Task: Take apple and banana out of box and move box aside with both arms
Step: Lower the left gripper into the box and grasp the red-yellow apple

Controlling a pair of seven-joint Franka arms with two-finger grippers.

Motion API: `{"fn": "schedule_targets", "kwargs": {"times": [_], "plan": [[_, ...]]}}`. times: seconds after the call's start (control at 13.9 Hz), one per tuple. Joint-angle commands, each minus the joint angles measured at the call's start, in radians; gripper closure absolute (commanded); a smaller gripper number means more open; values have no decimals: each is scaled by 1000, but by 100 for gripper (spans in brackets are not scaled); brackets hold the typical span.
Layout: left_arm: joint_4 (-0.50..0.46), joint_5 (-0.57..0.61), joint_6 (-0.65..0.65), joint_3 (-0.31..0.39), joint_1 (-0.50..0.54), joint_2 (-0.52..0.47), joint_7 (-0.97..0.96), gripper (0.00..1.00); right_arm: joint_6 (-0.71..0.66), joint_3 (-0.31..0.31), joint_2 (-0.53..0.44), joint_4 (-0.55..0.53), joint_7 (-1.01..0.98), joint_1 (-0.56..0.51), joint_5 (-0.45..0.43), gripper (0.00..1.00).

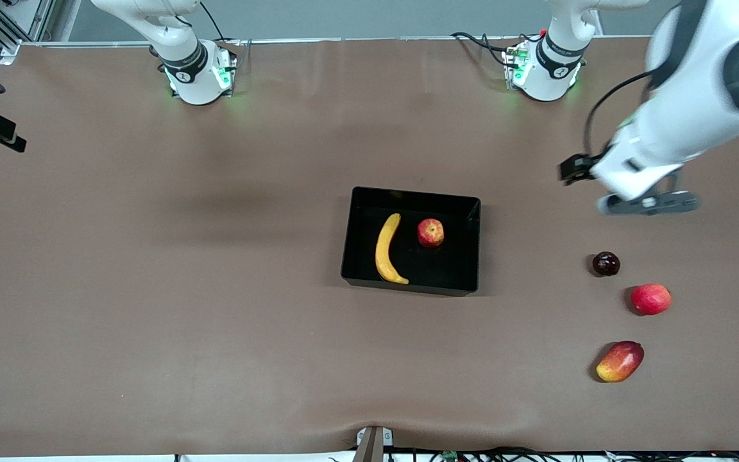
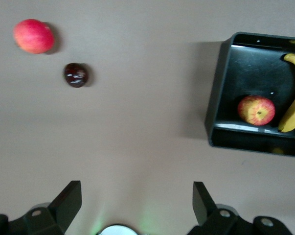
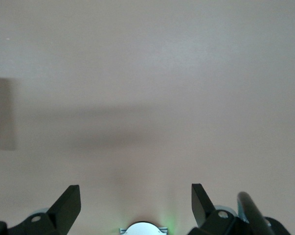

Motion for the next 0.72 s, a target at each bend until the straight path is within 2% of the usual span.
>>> {"fn": "schedule_targets", "kwargs": {"times": [0.0,0.22,0.65], "plan": [[-116,-10,144,1,-66,0,-31,0,0,14,15,13,-10,-43,42,0],[-119,-10,261,1,-150,90,-134,0,-2,14,12,14,-12,-41,37,0],[-113,-9,582,3,-279,320,-368,0,-2,14,15,14,-12,-41,32,0]]}}
